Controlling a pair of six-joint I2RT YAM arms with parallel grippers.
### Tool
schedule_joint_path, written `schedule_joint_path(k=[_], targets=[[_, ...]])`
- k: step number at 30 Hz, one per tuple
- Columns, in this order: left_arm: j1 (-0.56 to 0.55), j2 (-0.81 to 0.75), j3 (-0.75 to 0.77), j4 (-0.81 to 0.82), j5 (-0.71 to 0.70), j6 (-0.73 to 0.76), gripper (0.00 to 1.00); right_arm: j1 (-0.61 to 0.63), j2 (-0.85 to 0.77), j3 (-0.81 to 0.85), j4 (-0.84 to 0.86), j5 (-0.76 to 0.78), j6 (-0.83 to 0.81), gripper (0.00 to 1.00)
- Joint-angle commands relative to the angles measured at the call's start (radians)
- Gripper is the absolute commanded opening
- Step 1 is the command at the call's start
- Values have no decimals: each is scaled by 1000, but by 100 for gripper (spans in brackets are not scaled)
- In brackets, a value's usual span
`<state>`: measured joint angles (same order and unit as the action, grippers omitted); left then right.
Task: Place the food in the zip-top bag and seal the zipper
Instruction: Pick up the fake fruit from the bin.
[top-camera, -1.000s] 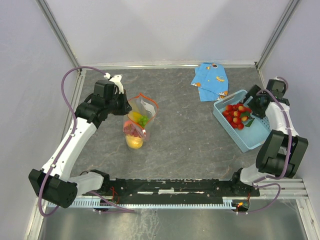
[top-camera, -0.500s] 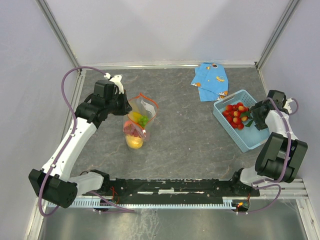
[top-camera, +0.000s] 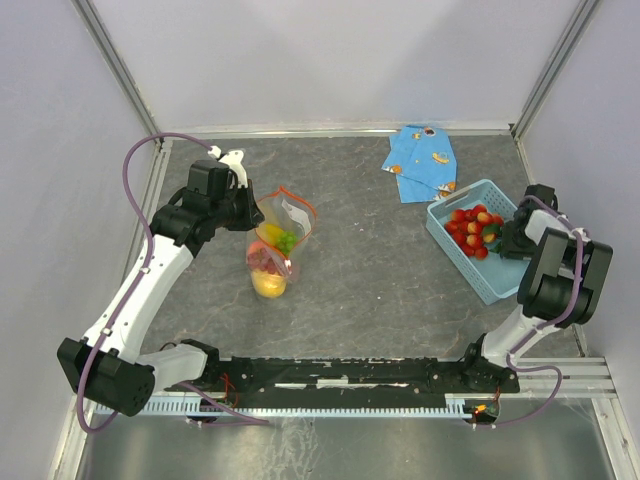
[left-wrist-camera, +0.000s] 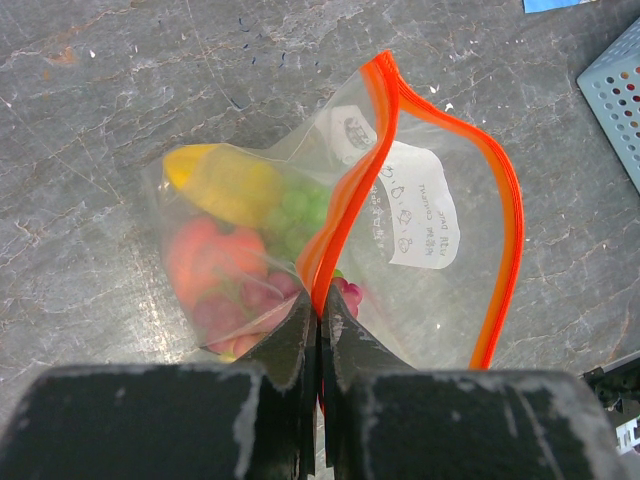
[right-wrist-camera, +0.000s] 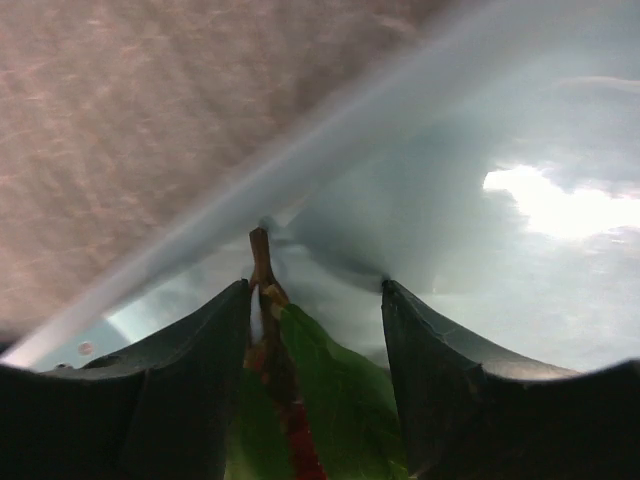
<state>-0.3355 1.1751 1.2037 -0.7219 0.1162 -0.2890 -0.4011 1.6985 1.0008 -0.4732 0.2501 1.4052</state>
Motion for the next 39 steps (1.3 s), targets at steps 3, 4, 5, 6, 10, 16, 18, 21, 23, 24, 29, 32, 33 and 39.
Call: schedule_joint_path(k=[3, 4, 5, 6, 10, 16, 18, 21, 23, 24, 29, 32, 33, 39], targets=[[5, -12, 2, 59, 29, 45, 3, 0, 122, 69, 24, -86, 109, 60], [6, -11, 2, 59, 28, 45, 3, 0, 134, 70, 36, -95, 113, 57], [6, -12, 2, 59, 27, 45, 3, 0, 145, 69, 45, -99, 116, 56], [6, -12, 2, 59, 25, 45, 3, 1, 151, 65, 53, -101, 115, 51], [6, -9, 1, 59, 24, 45, 3, -1, 144, 48, 78, -82, 92, 28], [7, -9, 0, 59, 24, 45, 3, -1, 50, 17, 106, -42, 24, 2], [7, -11, 0, 60, 26, 45, 3, -2, 9, 7, 117, -33, 3, 1], [6, -13, 0, 62, 26, 45, 3, -2, -52, 0, 129, -22, -37, 1], [7, -17, -3, 65, 27, 45, 3, -1, -91, -1, 137, -16, -72, 1], [7, -17, -3, 67, 27, 46, 3, -1, -109, -3, 142, -16, -91, 1], [7, -22, -6, 72, 38, 48, 3, -2, -212, -31, 198, -29, -239, 1], [7, -23, -7, 76, 51, 49, 3, -2, -276, -44, 215, -41, -314, 2], [7, -23, -7, 76, 54, 50, 3, -1, -292, -41, 215, -48, -337, 2], [7, -27, -10, 85, 79, 54, 3, 5, -398, -29, 218, -80, -491, 2]])
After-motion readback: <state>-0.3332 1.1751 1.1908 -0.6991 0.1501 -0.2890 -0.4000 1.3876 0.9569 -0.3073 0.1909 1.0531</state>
